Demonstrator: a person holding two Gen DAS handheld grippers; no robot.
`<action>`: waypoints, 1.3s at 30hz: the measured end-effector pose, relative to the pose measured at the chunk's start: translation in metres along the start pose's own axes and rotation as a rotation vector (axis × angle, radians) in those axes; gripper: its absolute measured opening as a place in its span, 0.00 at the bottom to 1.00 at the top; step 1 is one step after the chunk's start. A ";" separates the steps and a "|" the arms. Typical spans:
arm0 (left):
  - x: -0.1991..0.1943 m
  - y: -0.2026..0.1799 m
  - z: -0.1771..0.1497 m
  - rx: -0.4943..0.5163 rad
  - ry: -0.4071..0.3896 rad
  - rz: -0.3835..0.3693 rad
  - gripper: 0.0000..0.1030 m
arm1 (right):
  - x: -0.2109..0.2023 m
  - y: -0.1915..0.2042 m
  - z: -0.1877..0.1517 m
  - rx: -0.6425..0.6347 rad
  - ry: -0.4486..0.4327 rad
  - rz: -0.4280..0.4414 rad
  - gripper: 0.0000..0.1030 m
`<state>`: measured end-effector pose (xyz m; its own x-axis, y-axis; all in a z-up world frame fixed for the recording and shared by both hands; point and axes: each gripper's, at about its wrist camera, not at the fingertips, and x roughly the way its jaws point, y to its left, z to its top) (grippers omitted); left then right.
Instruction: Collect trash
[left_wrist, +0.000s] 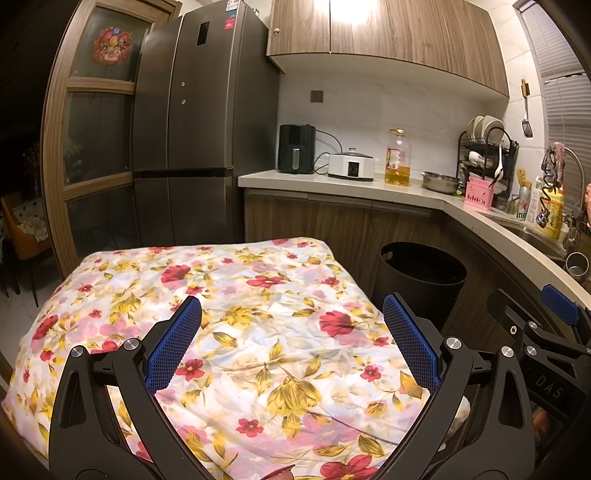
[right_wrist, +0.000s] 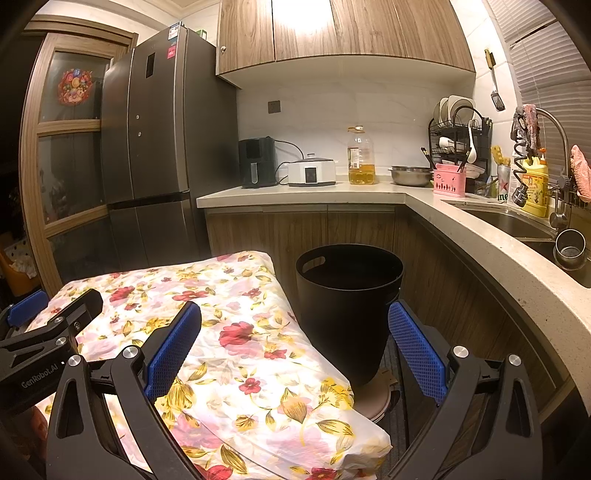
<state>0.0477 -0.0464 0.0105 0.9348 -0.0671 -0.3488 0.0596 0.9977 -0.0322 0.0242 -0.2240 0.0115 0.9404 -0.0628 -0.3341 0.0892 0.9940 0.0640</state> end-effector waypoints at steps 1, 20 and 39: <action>0.000 0.000 0.000 0.000 -0.001 0.000 0.94 | 0.000 0.000 0.000 0.000 0.000 0.000 0.94; -0.001 0.011 -0.006 -0.043 -0.009 0.020 0.94 | -0.003 0.000 0.002 0.006 0.005 -0.009 0.94; 0.000 0.010 -0.006 -0.034 -0.001 0.023 0.94 | -0.001 0.004 0.001 0.007 0.002 -0.008 0.94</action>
<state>0.0456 -0.0363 0.0044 0.9363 -0.0438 -0.3486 0.0258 0.9981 -0.0562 0.0237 -0.2195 0.0128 0.9391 -0.0706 -0.3364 0.0990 0.9928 0.0679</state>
